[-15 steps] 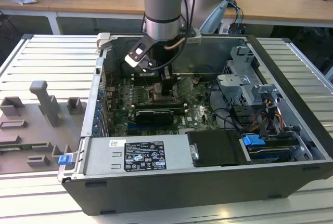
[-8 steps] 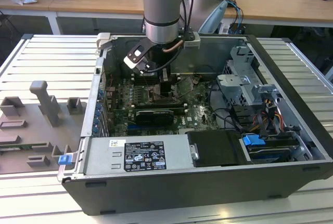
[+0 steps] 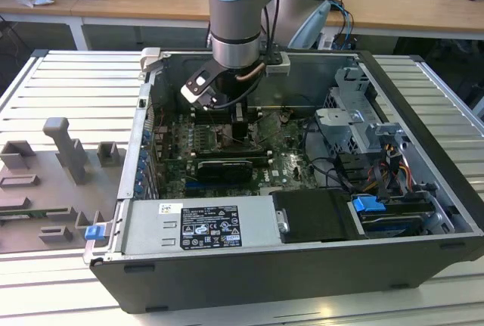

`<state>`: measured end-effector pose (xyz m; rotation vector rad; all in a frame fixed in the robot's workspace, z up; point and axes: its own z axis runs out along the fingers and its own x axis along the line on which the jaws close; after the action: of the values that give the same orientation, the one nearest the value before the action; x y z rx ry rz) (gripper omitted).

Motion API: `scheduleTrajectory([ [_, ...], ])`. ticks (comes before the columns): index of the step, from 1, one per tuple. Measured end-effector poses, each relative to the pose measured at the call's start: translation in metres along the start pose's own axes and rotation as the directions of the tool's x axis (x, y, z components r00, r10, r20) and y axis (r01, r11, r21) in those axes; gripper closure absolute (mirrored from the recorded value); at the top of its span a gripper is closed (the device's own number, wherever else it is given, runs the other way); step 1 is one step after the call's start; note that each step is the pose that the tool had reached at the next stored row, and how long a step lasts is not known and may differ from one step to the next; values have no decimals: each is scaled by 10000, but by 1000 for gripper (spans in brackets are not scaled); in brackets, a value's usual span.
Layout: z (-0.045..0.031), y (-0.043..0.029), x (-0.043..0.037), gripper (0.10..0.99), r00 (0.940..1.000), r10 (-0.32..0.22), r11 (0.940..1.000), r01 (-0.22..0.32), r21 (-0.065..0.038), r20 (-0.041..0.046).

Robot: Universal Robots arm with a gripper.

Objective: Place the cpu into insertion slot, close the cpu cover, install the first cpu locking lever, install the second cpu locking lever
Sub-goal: 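Place the cpu into insertion slot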

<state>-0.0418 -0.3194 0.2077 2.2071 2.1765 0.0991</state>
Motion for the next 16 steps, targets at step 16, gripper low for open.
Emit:
scheduleTrajectory([
  [16, 70, 2, -1, 475, 10000, -91, 10000, 91, 6, -1],
])
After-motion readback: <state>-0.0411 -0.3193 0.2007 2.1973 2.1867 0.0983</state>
